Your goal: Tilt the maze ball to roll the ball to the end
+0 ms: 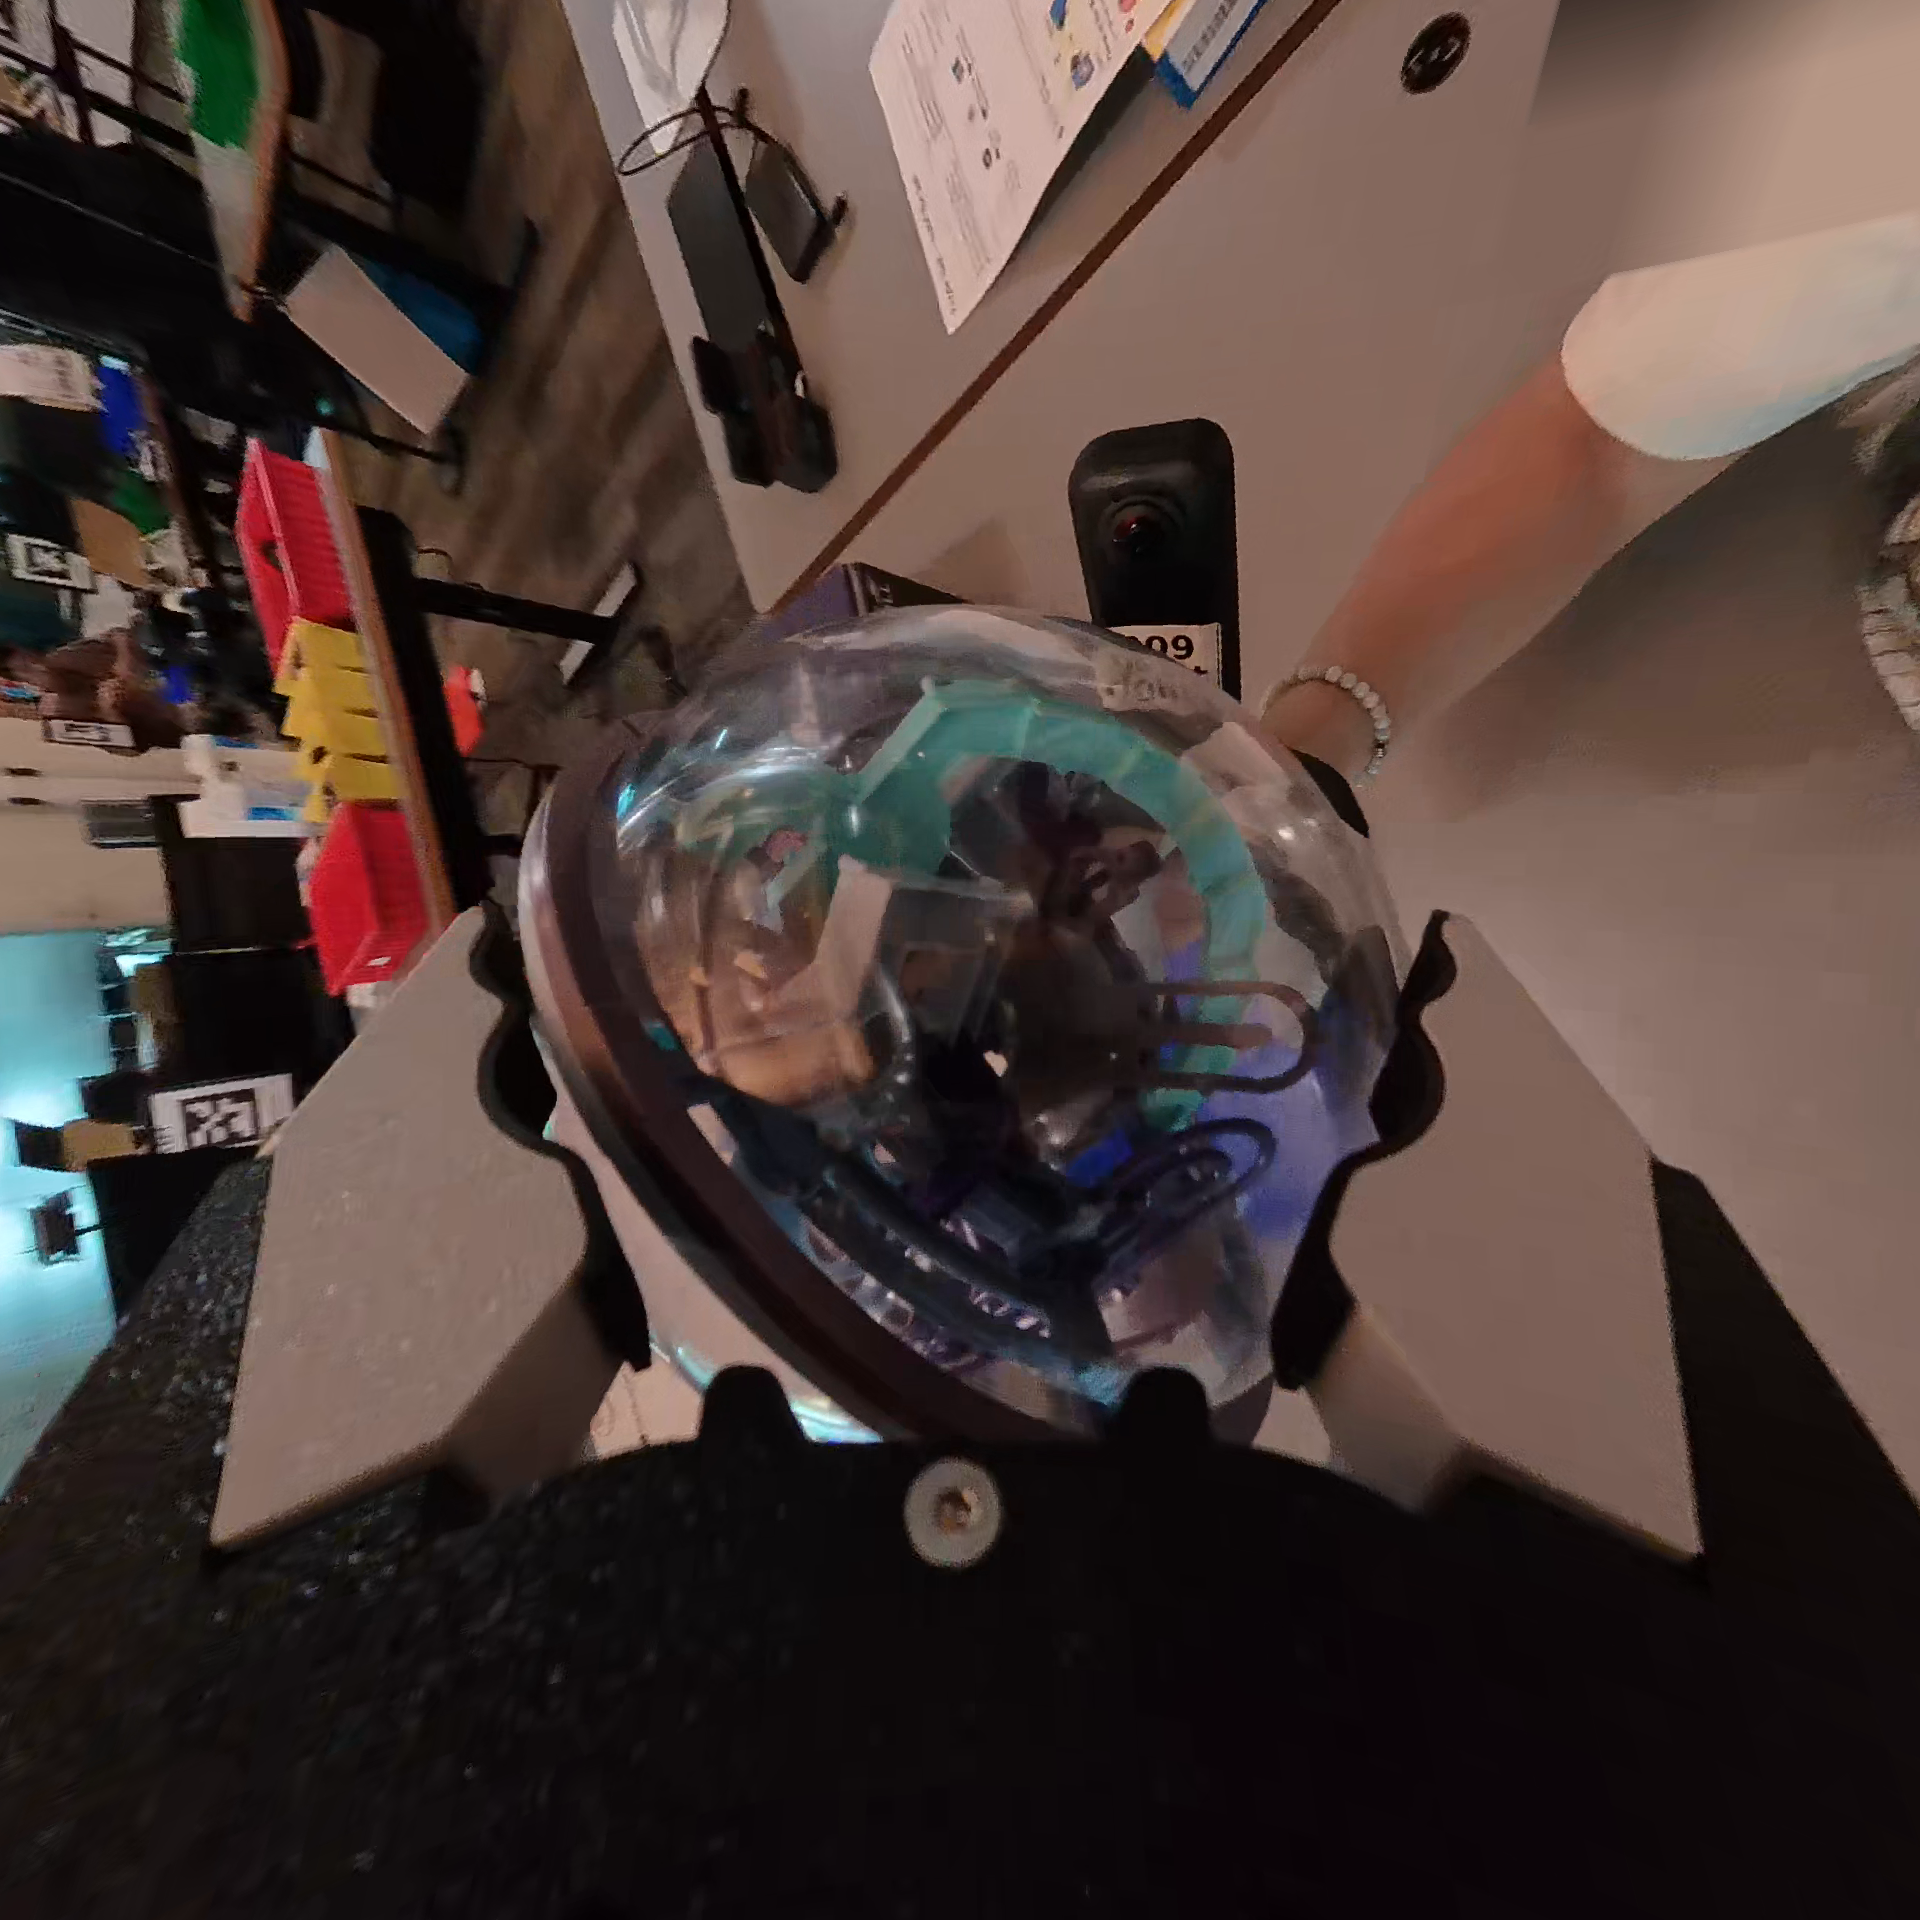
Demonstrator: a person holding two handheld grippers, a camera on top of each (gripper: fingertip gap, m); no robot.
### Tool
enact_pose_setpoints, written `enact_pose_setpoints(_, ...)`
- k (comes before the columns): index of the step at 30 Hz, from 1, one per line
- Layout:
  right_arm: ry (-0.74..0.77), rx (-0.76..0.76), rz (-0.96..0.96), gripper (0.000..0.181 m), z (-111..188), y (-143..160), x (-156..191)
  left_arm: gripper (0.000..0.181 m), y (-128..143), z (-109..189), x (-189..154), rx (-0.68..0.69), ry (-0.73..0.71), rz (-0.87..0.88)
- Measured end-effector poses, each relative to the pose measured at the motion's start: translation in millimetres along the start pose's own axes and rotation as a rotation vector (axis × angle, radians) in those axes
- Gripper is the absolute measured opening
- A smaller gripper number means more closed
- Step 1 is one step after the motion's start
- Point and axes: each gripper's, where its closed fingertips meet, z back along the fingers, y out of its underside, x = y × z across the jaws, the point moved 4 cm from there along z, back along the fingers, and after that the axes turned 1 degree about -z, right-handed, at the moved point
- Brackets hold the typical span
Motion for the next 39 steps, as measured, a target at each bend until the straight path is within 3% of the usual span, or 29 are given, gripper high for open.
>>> enact_pose_setpoints(14, 0.078, 0.068, -0.069, 0.158, 10.6, 19.2, 1.5, 0.157, 23.6, -8.3, -1.7, -0.056, 0.068, 0.099)
enact_pose_setpoints(24, 0.18, 0.179, -0.1, 0.158, 25.6, 34.7, 8.0, 0.157, 51.1, -17.9, -9.7, -0.209, 0.141, 0.207)
enact_pose_setpoints(39, 0.275, 0.217, -0.207, 0.157, 35.9, 51.2, 14.7, 0.157, 72.9, -26.6, -15.6, -0.243, 0.222, 0.34)
